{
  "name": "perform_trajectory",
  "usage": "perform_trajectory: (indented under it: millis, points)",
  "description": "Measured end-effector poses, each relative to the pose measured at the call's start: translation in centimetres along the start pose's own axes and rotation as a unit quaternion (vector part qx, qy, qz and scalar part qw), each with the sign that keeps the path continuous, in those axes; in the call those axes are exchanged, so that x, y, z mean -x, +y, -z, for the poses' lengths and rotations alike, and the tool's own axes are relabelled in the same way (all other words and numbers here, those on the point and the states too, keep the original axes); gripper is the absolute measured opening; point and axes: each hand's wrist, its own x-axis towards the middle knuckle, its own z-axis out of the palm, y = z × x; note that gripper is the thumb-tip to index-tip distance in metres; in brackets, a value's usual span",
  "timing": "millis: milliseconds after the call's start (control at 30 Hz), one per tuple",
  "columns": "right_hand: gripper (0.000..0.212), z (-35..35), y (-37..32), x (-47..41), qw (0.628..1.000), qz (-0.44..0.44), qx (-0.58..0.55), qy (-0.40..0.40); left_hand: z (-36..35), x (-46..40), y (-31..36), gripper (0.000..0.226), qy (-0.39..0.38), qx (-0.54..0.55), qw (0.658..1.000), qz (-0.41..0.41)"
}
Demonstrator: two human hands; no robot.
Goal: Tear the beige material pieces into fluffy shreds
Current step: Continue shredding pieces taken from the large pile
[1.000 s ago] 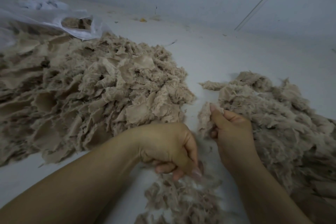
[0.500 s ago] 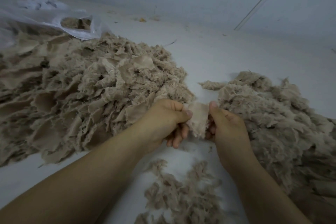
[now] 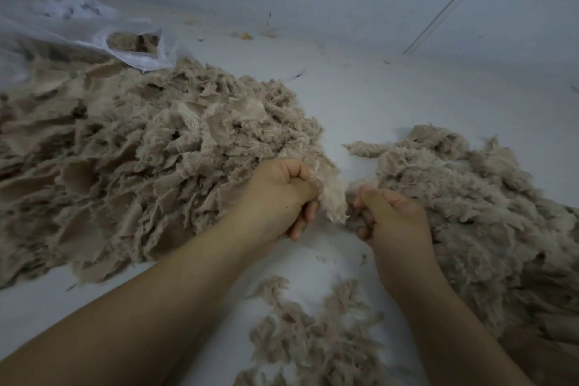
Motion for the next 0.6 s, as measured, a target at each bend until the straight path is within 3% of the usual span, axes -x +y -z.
perform_trajectory:
  millis: [67,100,167,233,333,400,467,533,600]
  points:
    - [0.034,0.2,-0.1,0.1,0.998,-0.001,0.044,-0.040,0.2,-0.1,-0.2,0.024,0.091,-0.078,0.990,-0.076]
    - [0.029,0.2,-0.3,0.2,0.996,0.004,0.069,-0.065,0.8,-0.3,-0.3,0.022,0.145,-0.173,0.965,-0.132]
    - [0.023,0.1,-0.5,0.4,0.993,0.001,0.087,-0.077,2.3,-0.9,-0.4,0.021,0.207,-0.418,0.858,-0.214]
    - [0.025,0.0,-0.5,0.4,0.997,-0.016,0.067,-0.034,3.6,-1.3,-0.5,0.021,0.202,-0.596,0.749,-0.206]
    - [0.036,0.0,-0.6,0.2,0.998,-0.031,0.007,0.060,3.6,-1.1,-0.1,0.014,0.169,-0.689,0.680,-0.184]
    - [0.024,-0.1,-0.7,0.3,0.996,-0.025,-0.012,0.083,2.6,-0.4,0.4,0.023,0.174,-0.689,0.664,-0.230]
    - [0.018,-0.3,-0.8,0.3,0.996,-0.022,-0.018,0.086,1.2,0.2,0.4,0.020,0.152,-0.651,0.677,-0.307]
    - [0.019,-0.3,-0.8,0.3,0.995,-0.026,-0.029,0.092,-0.9,0.7,-0.1,0.016,0.044,-0.595,0.729,-0.336]
    - [0.020,-0.4,-0.9,0.3,0.994,-0.020,-0.043,0.095,-2.5,0.3,-0.9,0.028,-0.067,-0.542,0.787,-0.287]
